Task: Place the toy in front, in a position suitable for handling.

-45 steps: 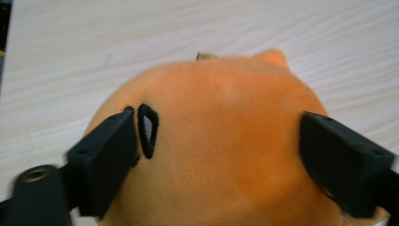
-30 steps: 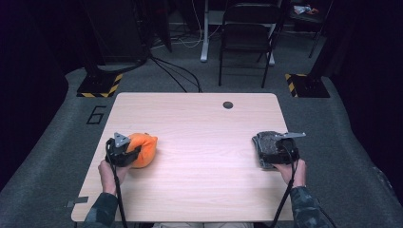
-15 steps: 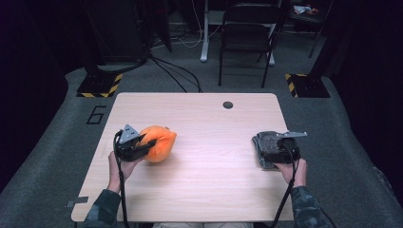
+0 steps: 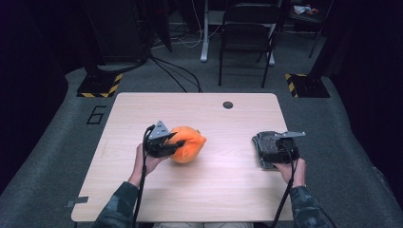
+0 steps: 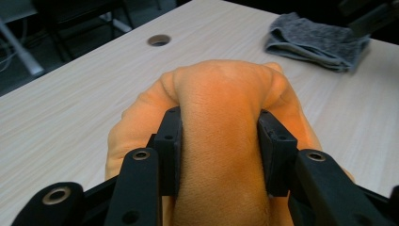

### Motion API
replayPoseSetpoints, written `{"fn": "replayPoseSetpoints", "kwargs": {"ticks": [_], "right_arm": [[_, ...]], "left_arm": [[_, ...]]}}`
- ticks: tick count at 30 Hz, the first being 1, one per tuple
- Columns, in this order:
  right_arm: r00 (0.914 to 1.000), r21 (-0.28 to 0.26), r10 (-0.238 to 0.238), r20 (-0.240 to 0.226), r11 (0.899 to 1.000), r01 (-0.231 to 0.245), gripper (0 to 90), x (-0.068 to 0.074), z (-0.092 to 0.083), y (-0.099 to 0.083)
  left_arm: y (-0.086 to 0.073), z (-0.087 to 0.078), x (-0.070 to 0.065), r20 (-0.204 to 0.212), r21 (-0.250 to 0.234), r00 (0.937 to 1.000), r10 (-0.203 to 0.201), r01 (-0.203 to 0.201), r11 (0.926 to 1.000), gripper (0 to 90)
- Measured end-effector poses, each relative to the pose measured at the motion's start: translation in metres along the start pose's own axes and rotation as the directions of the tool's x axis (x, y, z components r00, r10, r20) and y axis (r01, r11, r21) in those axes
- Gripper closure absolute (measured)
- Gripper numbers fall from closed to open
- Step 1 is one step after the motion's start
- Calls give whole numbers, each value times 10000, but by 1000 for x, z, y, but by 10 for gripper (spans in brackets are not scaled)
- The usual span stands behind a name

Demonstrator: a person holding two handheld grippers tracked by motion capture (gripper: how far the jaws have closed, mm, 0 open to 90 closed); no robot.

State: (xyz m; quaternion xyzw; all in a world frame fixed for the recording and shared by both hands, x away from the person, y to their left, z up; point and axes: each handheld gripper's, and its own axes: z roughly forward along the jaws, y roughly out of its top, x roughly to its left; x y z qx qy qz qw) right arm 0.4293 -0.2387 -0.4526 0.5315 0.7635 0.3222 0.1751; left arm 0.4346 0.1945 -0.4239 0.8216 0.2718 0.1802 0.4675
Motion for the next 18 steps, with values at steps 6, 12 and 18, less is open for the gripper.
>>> {"fn": "replayPoseSetpoints", "kwargs": {"ticks": [6, 12, 18], "right_arm": [[9999, -73, -107, -1, 9999, 107, 153, -1, 0, 0], [9996, -143, -277, -59, 9995, 276, 152, 0, 0, 0], [9993, -4, -318, -207, 9995, 318, 154, 3, 1, 0]], "left_arm": [[10, 24, -15, 948, 40, 9950, 322, -327, 9995, 582], [7, 50, -25, 1658, 622, 9847, 533, -644, 9960, 565], [-8, 62, -23, 1995, 872, 9793, 326, -509, 9949, 499]]}}
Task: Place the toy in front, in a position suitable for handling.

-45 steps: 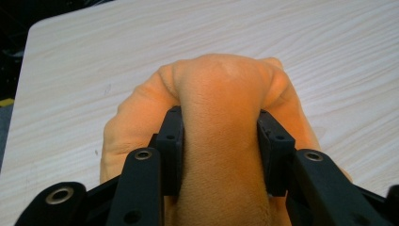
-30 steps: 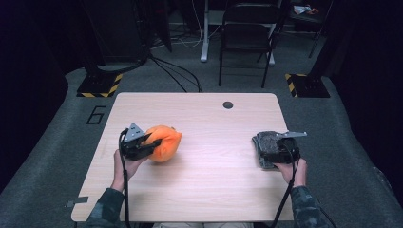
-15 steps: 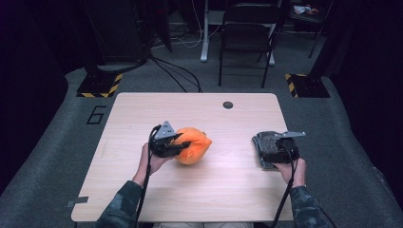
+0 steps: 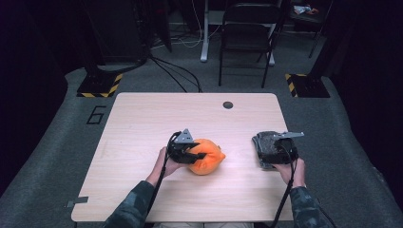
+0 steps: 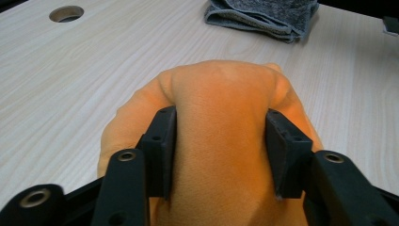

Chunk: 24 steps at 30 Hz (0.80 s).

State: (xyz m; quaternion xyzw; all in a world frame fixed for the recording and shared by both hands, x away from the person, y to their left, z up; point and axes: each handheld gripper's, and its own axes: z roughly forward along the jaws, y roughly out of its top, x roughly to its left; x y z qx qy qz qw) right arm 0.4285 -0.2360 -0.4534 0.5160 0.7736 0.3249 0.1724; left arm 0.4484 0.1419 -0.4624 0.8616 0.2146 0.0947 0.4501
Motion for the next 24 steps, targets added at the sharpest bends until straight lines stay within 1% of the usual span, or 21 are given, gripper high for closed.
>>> {"fn": "replayPoseSetpoints", "kwargs": {"ticks": [1, 2, 3, 6, 7, 8, 9, 10, 11, 12, 13, 14, 15, 16, 17, 18, 19, 20, 21, 23, 24], "right_arm": [[10000, -49, -86, 21, 10000, 86, 153, 0, 1, 0], [10000, -45, -92, -38, 9999, 91, 154, 0, 1, 0], [9998, -51, -182, -66, 9998, 182, 153, 0, 1, 0], [9996, -51, -224, -170, 9997, 223, 153, 4, 1, 2], [9989, -106, -442, -142, 9990, 440, 153, 3, 1, 2], [9987, -113, -458, -203, 9989, 455, 153, 5, 1, 3], [9989, -107, -378, -268, 9992, 375, 153, 8, 0, 3], [9975, -166, -614, -349, 9980, 609, 153, 9, 0, 4], [9975, -166, -614, -349, 9980, 609, 153, 9, 0, 4], [9964, -235, -698, -480, 9974, 688, 153, 15, -1, 6], [9949, -309, -801, -611, 9965, 783, 153, 18, -1, 8], [9942, -304, -845, -670, 9961, 826, 152, 23, -2, 9], [9921, -347, -1001, -751, 9946, 977, 152, 27, -2, 11], [9899, -448, -1124, -860, 9931, 1088, 152, 30, -2, 13], [9877, -468, -1227, -973, 9918, 1186, 151, 36, -2, 16], [9845, -522, -1351, -1119, 9901, 1299, 151, 42, -1, 18], [9845, -522, -1351, -1119, 9901, 1299, 151, 42, -1, 18], [9825, -552, -1405, -1224, 9894, 1346, 150, 46, -1, 20], [9731, -637, -1750, -1496, 9839, 1672, 149, 59, 2, 26], [9635, -667, -2073, -1696, 9778, 1987, 148, 71, 5, 30], [9601, -659, -2123, -1819, 9768, 2035, 147, 76, 7, 31]], "left_arm": [[0, -1, -1, -95, -17, 9999, -63, 63, 10000, 472], [1, -2, -1, -100, 20, 9999, -79, 79, 10000, 431], [2, -4, -2, -103, -69, 9999, -130, 130, 9999, 390], [2, -10, -2, 117, -294, 9997, -228, 231, 9993, 254], [2, -14, -1, 67, -467, 9993, -359, 362, 9983, 234], [1, -18, -1, 55, -592, 9985, -548, 550, 9967, 231], [1, -23, -1, 28, -677, 9980, -637, 637, 9957, 219], [0, -28, -2, -153, -793, 9973, -718, 704, 9944, 201], [0, -28, -2, -153, -793, 9973, -718, 704, 9944, 186], [-1, -34, -2, -267, -879, 9957, -883, 856, 9924, 171], [-3, -44, -2, -659, -907, 9902, -1231, 1170, 9890, 164], [-5, -49, -3, -678, -897, 9881, -1378, 1316, 9872, 156], [-6, -52, -4, -761, -889, 9841, -1607, 1538, 9841, 152], [-9, -56, -4, -971, -839, 9800, -1738, 1659, 9826, 150], [-12, -59, -5, -1016, -888, 9772, -1862, 1775, 9801, 148], [-14, -60, -6, -1188, -765, 9727, -1994, 1913, 9786, 151], [-14, -60, -6, -1188, -765, 9727, -1994, 1913, 9786, 150], [-17, -60, -6, -1241, -687, 9686, -2153, 2081, 9757, 150], [-21, -59, -6, -1353, -504, 9632, -2325, 2276, 9724, 153], [-24, -57, -6, -1401, -333, 9618, -2351, 2328, 9720, 159], [-25, -55, -5, -1497, -290, 9594, -2390, 2373, 9710, 183]]}}
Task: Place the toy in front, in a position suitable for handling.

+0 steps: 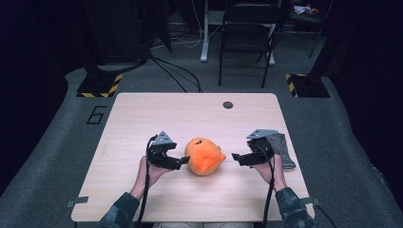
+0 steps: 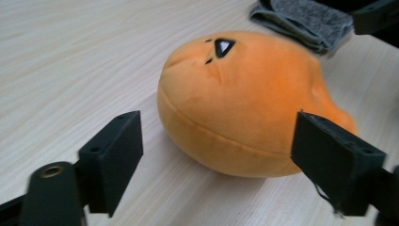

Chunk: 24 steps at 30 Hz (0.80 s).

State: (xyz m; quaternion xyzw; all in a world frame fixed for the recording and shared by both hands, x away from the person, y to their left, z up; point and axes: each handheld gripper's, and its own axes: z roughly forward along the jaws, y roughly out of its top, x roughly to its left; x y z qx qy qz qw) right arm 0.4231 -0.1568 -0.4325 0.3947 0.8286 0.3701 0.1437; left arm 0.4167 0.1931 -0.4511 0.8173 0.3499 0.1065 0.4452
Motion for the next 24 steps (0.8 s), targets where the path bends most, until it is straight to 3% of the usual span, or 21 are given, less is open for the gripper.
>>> {"fn": "replayPoseSetpoints", "kwargs": {"ticks": [2, 6, 12, 15, 18, 24], "right_arm": [[9990, 83, -354, -257, 9993, 356, 146, 9, 8, 5], [9934, 166, -832, -787, 9963, 848, 199, 19, 19, 10], [9763, 514, -1507, -1551, 9857, 1603, 329, 28, 35, 14], [9726, 769, -1318, -1916, 9859, 1488, 401, 32, 47, 15], [9650, 804, -1231, -2316, 9861, 1451, 474, 31, 56, 15], [9635, 893, -857, -2537, 9897, 1115, 682, 33, 64, 9]], "left_arm": [[-2, 4, 0, 94, 15, 9997, -217, 217, 9998, 208], [-3, 10, -1, 268, 111, 9995, -151, 148, 9998, 250], [-5, 20, 3, 833, 228, 9965, -37, 18, 9997, 319], [-7, 24, 5, 1159, 336, 9933, 8, -48, 9994, 389], [-10, 27, 4, 1153, 349, 9933, 110, -151, 9993, 451], [-16, 33, -2, 1177, 230, 9925, 338, -367, 9991, 644]]}}
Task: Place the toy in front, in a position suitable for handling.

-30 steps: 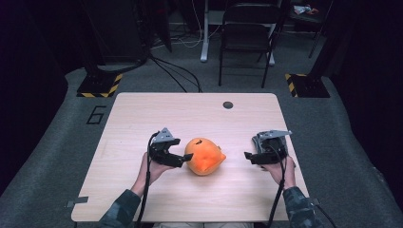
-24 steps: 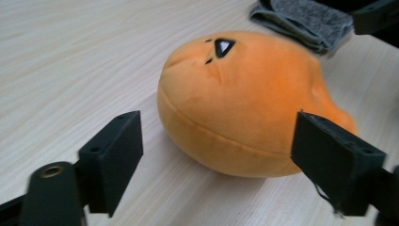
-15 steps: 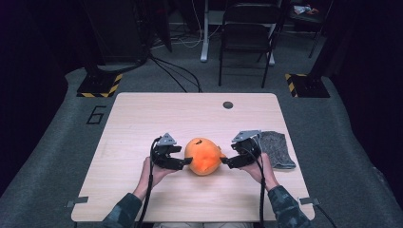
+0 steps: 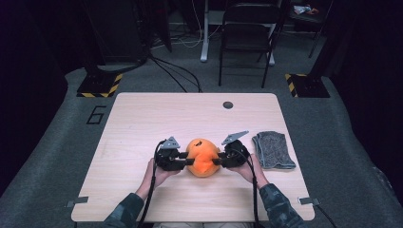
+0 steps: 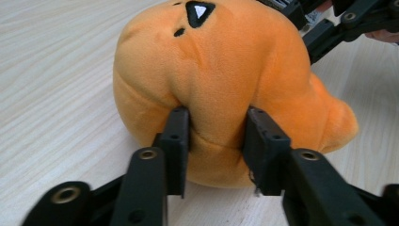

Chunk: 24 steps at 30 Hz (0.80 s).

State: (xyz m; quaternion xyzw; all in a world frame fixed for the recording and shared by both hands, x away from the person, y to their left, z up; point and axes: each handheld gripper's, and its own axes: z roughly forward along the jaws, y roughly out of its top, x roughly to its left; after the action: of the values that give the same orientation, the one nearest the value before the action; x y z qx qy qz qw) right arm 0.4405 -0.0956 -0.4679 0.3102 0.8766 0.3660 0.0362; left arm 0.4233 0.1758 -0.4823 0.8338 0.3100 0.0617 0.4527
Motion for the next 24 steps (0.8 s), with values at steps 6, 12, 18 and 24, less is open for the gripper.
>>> {"fn": "replayPoseSetpoints", "kwargs": {"ticks": [6, 12, 18, 24], "right_arm": [[9990, -351, -289, 331, 9989, 301, 780, 5, -2, -1], [9905, -452, -672, 1200, 9963, 730, 787, 21, -22, 7], [9746, -801, -232, 2226, 9959, 421, 787, 37, -49, 12], [9456, -987, 562, 3205, 9948, -257, 787, 46, -59, 8]], "left_arm": [[2, -3, -2, -21, -404, 9998, 187, -187, 9990, 745], [18, -11, -3, 119, -671, 9961, 874, -864, 9940, 751], [46, -13, -4, 241, -757, 9867, 1607, -1585, 9845, 747], [66, 3, -2, 616, -462, 9781, 1988, -1961, 9795, 747]]}}
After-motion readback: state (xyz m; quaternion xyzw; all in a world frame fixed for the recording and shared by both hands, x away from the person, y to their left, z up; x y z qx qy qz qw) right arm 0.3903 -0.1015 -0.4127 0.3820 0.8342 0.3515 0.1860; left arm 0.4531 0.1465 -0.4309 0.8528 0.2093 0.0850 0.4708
